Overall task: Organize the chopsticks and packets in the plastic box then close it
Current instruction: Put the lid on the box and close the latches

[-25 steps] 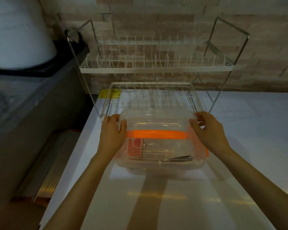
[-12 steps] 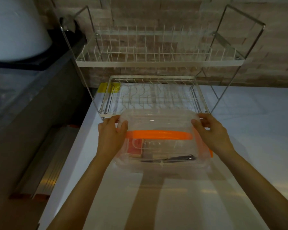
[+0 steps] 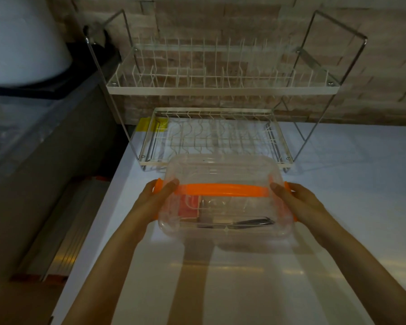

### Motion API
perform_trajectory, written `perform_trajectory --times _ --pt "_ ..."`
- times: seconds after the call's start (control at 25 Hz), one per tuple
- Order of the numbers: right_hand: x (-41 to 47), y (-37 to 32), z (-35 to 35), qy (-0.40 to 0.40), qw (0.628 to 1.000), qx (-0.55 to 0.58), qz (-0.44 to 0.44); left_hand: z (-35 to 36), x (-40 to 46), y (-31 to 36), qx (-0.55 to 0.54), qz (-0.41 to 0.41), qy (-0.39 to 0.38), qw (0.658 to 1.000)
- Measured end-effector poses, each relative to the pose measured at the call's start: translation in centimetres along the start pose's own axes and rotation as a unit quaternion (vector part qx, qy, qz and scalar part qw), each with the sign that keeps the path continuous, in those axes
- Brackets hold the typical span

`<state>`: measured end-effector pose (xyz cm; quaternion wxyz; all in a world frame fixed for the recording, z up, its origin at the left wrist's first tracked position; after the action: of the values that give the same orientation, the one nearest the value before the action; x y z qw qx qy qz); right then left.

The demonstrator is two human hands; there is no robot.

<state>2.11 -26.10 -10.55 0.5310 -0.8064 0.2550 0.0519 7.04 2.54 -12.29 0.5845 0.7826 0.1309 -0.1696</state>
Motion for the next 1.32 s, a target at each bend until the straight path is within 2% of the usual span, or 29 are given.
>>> perform_trajectory --times 0.12,0.24,0.48,0.68,0.8,1.04,1.2,1.32 --pt "-0.4 -1.1 -0.6 0.052 0.996 -0.04 -0.052 0.1 0.1 -0.1 -0.001 -0.008 0.005 1.0" --pt "-0.9 -1.9 -0.8 0.085 0.99 -0.074 -0.088 -0.2 0.5 -0.1 0.005 -0.011 0.041 0.999" --pt "-0.9 -1.6 0.1 0.087 0.982 -0.122 -0.118 -0.2 0.9 0.0 0.026 0.008 0.061 0.998" --pt "-1.2 -2.5 0.1 0.122 0.954 -0.207 -0.177 -0.2 0.8 -0.1 0.04 0.019 0.059 0.997" --pt "-1.2 -2.8 0.2 0.123 0.953 -0.21 -0.181 -0.5 0.4 0.7 0.056 0.058 0.086 0.993" --pt "-1.3 -2.7 0.4 0.117 0.951 -0.21 -0.192 -0.6 -1.1 3.3 0.18 0.183 0.161 0.953" --pt "-1.1 -2.7 0.4 0.12 0.952 -0.205 -0.193 -0.1 -1.6 4.4 0.255 0.213 0.17 0.928" --pt "-1.1 -2.6 0.3 0.117 0.954 -0.204 -0.187 0.0 -1.8 4.6 0.267 0.211 0.174 0.924"
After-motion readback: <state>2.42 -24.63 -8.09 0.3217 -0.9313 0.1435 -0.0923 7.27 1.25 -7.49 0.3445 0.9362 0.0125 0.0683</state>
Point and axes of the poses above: each hand's wrist, its own x-axis towards the middle knuckle, its own z-axis out of the palm, y = z × x, the point moved 7 cm from there along x, towards the middle knuckle, and after that the axes turned 2 degrees about y, right-handed, at the moved point
